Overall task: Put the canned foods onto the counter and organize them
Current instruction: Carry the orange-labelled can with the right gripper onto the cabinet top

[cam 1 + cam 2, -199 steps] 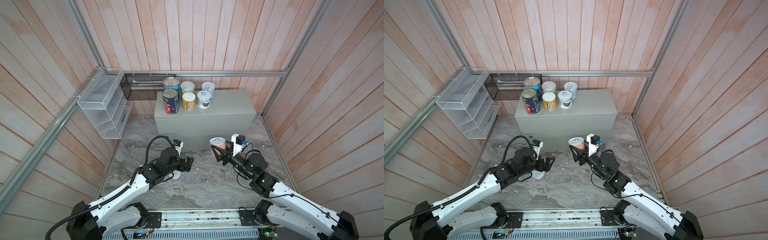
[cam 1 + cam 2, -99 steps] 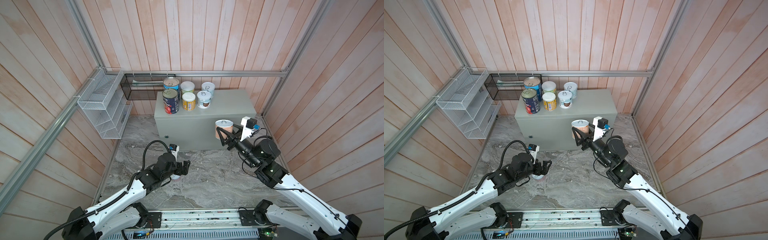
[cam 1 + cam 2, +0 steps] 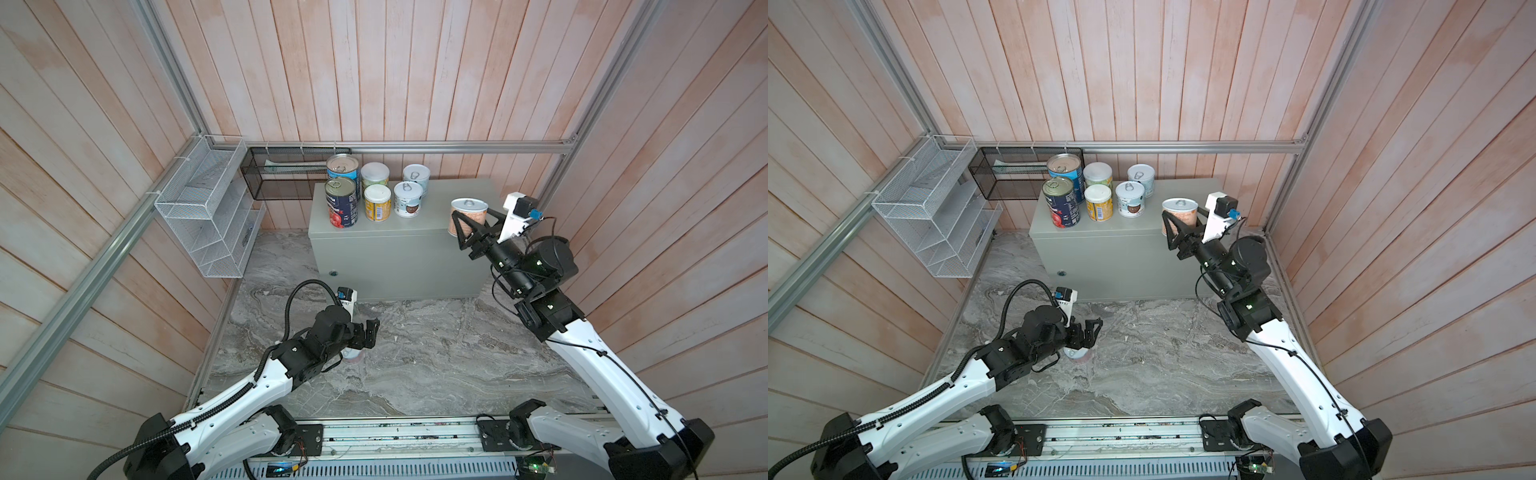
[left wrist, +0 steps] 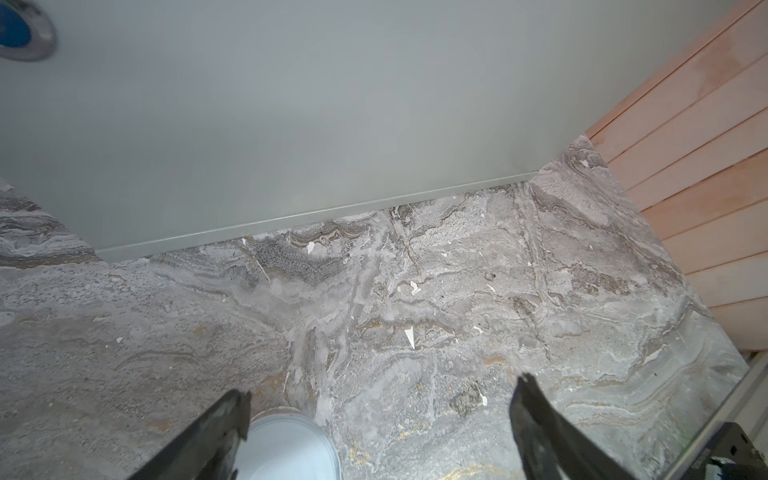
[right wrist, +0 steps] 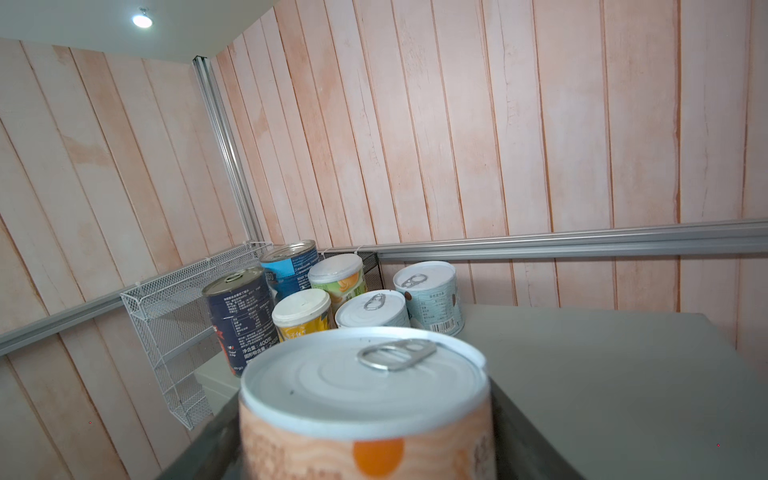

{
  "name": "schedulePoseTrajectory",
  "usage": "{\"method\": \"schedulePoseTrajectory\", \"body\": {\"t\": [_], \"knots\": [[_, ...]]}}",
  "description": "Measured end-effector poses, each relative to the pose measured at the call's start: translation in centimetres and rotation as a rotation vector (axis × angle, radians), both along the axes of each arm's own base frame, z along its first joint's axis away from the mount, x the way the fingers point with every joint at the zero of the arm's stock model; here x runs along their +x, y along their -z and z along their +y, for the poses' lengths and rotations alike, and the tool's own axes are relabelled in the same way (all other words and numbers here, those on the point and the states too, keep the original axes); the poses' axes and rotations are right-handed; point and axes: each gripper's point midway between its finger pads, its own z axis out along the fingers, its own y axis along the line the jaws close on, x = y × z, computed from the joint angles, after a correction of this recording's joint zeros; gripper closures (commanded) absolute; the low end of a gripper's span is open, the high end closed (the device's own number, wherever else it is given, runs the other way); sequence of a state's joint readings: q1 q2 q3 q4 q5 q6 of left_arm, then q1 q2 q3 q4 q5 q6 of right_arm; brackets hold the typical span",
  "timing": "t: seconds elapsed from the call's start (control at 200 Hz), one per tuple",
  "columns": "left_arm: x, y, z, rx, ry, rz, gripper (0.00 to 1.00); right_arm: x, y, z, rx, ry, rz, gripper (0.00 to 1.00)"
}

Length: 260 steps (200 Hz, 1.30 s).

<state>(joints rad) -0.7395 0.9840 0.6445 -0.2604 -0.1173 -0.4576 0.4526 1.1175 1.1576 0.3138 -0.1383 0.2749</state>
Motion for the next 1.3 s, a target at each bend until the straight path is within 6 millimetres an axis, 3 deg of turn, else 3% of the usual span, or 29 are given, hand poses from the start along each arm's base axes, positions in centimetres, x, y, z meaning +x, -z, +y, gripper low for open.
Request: {"method": "schedulePoseTrajectory", "body": {"t": [0.175,0.47,0.725,1.145,1.3], "knots": [[0.1,-0.1,0.0,-0.002,0.0,-0.003,0.0,2.1,-0.6,0.2,-0.036,0.015,-0.031,0.45],[0.2,0.2,0.0,0.008,-0.006,0.001,0.0,7.8,1.6,0.5,-0.096,0.059,-0.016,0.45],[0.3,0.3,0.3,0.018,-0.018,-0.001,0.0,12.4,1.9,-0.3,-0.121,0.1,-0.031,0.44],[0.1,0.5,0.5,0.028,-0.021,0.008,0.0,18.0,5.0,0.0,-0.126,0.079,-0.013,0.42],[0.0,0.9,1.1,0.053,-0.038,0.017,0.0,19.2,5.5,0.3,-0.118,0.072,-0.011,0.42]]}}
